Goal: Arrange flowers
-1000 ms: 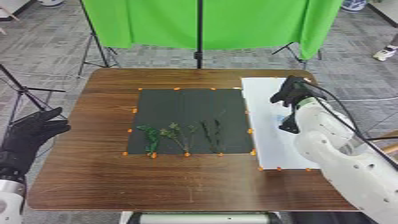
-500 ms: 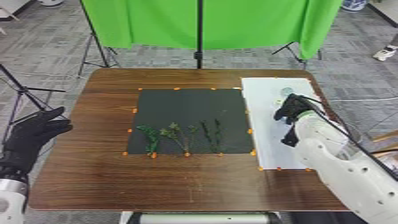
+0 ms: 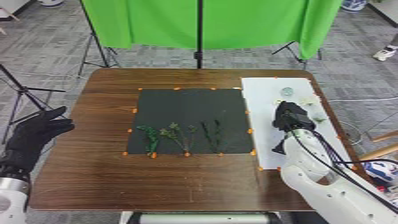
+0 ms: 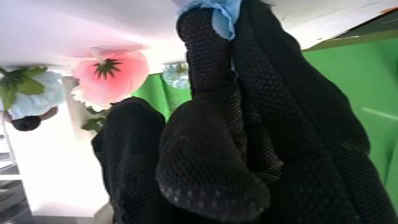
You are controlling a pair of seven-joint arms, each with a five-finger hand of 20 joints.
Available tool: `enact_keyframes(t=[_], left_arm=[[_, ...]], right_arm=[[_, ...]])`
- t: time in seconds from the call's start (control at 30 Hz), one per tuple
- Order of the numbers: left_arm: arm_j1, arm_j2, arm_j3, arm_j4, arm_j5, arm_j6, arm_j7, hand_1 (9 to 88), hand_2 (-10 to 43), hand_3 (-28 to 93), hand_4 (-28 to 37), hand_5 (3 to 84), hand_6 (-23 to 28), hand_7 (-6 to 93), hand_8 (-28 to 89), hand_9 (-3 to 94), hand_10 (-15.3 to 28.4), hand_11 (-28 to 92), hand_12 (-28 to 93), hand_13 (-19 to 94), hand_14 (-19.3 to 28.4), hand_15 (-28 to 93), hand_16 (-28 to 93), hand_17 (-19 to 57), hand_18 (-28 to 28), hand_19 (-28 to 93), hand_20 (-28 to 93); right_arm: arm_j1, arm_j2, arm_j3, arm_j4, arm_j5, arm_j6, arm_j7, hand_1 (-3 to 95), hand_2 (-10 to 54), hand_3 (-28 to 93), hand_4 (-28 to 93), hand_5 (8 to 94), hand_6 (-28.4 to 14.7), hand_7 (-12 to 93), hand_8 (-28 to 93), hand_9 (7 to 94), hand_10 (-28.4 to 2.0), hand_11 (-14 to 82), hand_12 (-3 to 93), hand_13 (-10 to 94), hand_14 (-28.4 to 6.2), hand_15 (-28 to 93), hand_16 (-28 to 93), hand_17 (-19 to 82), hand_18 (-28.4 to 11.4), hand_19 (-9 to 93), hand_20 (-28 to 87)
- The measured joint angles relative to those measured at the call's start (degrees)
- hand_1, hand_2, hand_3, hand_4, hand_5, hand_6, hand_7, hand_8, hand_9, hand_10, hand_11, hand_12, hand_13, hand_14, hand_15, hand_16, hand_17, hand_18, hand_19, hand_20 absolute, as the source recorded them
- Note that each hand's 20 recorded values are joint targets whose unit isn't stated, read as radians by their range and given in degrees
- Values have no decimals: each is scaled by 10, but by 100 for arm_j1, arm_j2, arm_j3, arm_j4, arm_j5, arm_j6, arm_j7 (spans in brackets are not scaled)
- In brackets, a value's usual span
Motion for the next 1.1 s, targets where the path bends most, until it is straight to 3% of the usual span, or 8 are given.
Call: enact_keyframes(t=[0.17,0.3,0.4,0.47,0.57,0.63,0.8,1.1], left_arm=[[14,-3,-17,-4,0,0,34,184,64,654,-282,467,72,64,-43,495,165,172,120,416,203,206,3,105,158,171,192],[64,-3,-51,-16,-7,2,64,170,253,574,-283,478,66,62,-47,508,167,171,115,422,206,213,2,109,157,178,195],[107,-2,-48,-45,-60,69,57,184,336,532,-283,495,65,69,-51,529,166,183,112,437,209,230,-4,118,156,194,199],[120,9,-1,-83,-123,274,55,179,350,537,-283,499,65,72,-53,533,166,186,110,442,210,237,-9,121,156,199,198],[115,36,140,-122,-205,819,67,173,364,545,-283,502,65,75,-53,538,166,192,109,449,210,246,-12,125,156,207,199],[102,45,211,-122,-229,1016,80,170,366,549,-283,504,66,77,-53,539,166,192,108,449,210,248,-15,125,156,209,198],[9,45,327,-91,-235,927,84,170,364,555,-283,498,68,75,-54,538,166,194,109,447,208,248,-18,126,155,211,197],[-230,72,570,-18,-232,871,85,188,356,545,-283,484,78,62,-56,538,169,190,103,453,210,249,-19,130,155,218,196]], right_arm=[[17,159,120,-266,87,-30,-76,702,-95,451,-67,787,-36,254,164,925,-104,118,451,937,11,676,280,714,-116,932,611],[423,477,-3,-627,106,-18,-181,699,-95,458,-67,785,-34,257,164,921,-103,118,456,937,12,673,286,710,-117,932,613],[1206,620,-446,-621,176,74,-371,693,-95,468,-70,784,-32,261,162,922,-101,117,455,937,12,672,289,710,-117,932,616],[1841,591,-815,-506,334,200,-593,691,-95,473,-75,782,-32,265,162,922,-101,117,458,937,11,672,291,710,-118,932,617],[2768,349,-1342,-173,740,406,-1013,686,-95,483,-83,781,-31,269,158,922,-100,115,456,937,12,672,293,710,-117,932,618],[3301,52,-1622,120,1059,433,-1308,684,-95,486,-86,781,-30,270,157,922,-99,114,457,937,12,673,294,709,-117,932,619],[4267,-879,-2180,760,1718,283,-1940,673,-95,511,-110,777,-26,282,149,922,-97,114,455,937,10,671,301,706,-115,932,620],[4739,-2444,-2739,1189,2699,-838,-2673,673,-95,517,-124,776,-21,289,142,923,-95,110,453,937,8,671,302,705,-118,932,622]])
